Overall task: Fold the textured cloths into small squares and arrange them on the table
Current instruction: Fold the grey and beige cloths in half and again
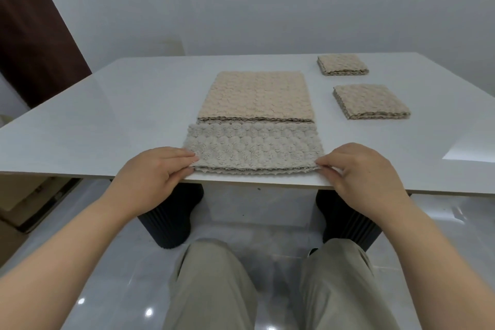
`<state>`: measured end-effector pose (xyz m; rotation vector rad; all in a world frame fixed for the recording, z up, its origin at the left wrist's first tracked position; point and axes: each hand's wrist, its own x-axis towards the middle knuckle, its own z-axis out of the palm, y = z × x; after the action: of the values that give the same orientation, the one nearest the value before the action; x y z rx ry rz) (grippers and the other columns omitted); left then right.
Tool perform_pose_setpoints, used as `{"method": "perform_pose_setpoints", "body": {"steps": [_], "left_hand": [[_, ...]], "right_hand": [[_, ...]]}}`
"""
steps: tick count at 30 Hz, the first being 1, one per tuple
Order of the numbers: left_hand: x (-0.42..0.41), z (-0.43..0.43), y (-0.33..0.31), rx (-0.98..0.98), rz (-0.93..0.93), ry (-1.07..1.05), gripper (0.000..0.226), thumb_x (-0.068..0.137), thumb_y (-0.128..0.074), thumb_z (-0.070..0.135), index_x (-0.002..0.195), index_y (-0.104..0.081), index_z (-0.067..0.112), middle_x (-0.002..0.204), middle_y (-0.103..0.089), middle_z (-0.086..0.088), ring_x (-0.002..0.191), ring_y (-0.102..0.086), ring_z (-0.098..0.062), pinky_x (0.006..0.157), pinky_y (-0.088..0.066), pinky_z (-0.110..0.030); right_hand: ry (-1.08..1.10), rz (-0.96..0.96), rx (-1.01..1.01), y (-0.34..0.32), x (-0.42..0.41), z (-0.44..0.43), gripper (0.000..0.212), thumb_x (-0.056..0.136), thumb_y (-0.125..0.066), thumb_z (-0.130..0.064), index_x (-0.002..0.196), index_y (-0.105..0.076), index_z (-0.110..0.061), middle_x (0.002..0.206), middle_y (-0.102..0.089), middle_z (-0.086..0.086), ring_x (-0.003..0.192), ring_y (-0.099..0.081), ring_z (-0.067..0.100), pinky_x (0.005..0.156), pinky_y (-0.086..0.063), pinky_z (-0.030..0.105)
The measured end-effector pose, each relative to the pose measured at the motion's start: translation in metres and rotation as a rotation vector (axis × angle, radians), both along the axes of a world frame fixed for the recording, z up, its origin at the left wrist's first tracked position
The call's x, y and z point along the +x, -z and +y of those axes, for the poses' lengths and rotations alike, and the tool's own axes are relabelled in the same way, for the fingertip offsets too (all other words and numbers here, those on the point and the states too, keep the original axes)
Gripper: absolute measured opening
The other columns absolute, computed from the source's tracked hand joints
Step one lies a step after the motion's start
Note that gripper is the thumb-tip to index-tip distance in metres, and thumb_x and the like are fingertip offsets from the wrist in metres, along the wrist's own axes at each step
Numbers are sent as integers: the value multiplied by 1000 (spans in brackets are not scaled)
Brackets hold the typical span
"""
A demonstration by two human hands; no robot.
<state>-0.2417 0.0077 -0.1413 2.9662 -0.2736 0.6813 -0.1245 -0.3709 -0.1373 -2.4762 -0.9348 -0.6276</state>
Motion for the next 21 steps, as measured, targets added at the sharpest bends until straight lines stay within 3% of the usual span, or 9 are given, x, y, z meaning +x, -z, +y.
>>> {"method": "perform_pose_setpoints", "body": {"steps": [3, 7, 10, 12, 15, 18, 21], "left_hand": [[-2, -1, -3, -8, 56, -19, 47, 96, -46, 47, 120, -76, 20, 122, -73, 5, 113, -68, -17, 98, -48, -27], [-2, -6, -12, 4, 103, -37, 49, 97, -44, 54, 111, -80, 24, 119, -74, 7, 111, -67, -15, 94, -51, -29], [0, -16, -18, 21, 96, -98, 54, 98, -37, 58, 104, -82, 28, 116, -75, 8, 109, -68, -17, 93, -53, -35], [5, -28, -23, -2, 61, -157, 53, 100, -36, 56, 106, -80, 28, 121, -73, 8, 115, -65, -18, 97, -52, -39], [23, -57, -32, -107, 34, -155, 41, 105, -42, 43, 125, -72, 22, 135, -66, 3, 128, -57, -20, 107, -42, -36], [56, -85, -35, -123, 86, -135, 43, 109, -39, 31, 145, -55, 16, 150, -55, -1, 139, -47, -20, 115, -32, -32], [83, -99, -29, -178, 188, -148, 46, 108, -35, 23, 151, -47, 12, 155, -48, -6, 143, -42, -22, 120, -30, -35]], "right_hand": [[-23, -24, -67, -2, -1, 1, 9, 82, -81, -12, 90, -81, -18, 83, -74, 1, 80, -68, 30, 68, -55, 39], [-4, 87, -187, -11, -2, 2, 17, 85, -64, -22, 93, -79, -22, 93, -71, -4, 88, -65, 25, 76, -53, 43], [48, 114, -178, -16, -5, 8, 32, 84, -50, -38, 84, -79, -24, 91, -67, -6, 88, -60, 21, 77, -51, 41], [87, 52, -91, -18, -4, 16, 31, 92, -55, -41, 84, -77, -21, 89, -60, -2, 88, -55, 23, 75, -49, 41], [81, -37, 38, -21, 2, 46, 27, 98, -59, -36, 100, -75, -15, 96, -59, 5, 95, -55, 28, 80, -50, 43], [8, 30, -38, -21, 11, 89, 33, 102, -50, -29, 123, -67, -10, 122, -64, 8, 118, -55, 30, 97, -49, 46], [-32, 124, -150, -18, 17, 121, 39, 105, -38, -23, 137, -54, -9, 139, -58, 7, 135, -45, 29, 108, -41, 45]]}}
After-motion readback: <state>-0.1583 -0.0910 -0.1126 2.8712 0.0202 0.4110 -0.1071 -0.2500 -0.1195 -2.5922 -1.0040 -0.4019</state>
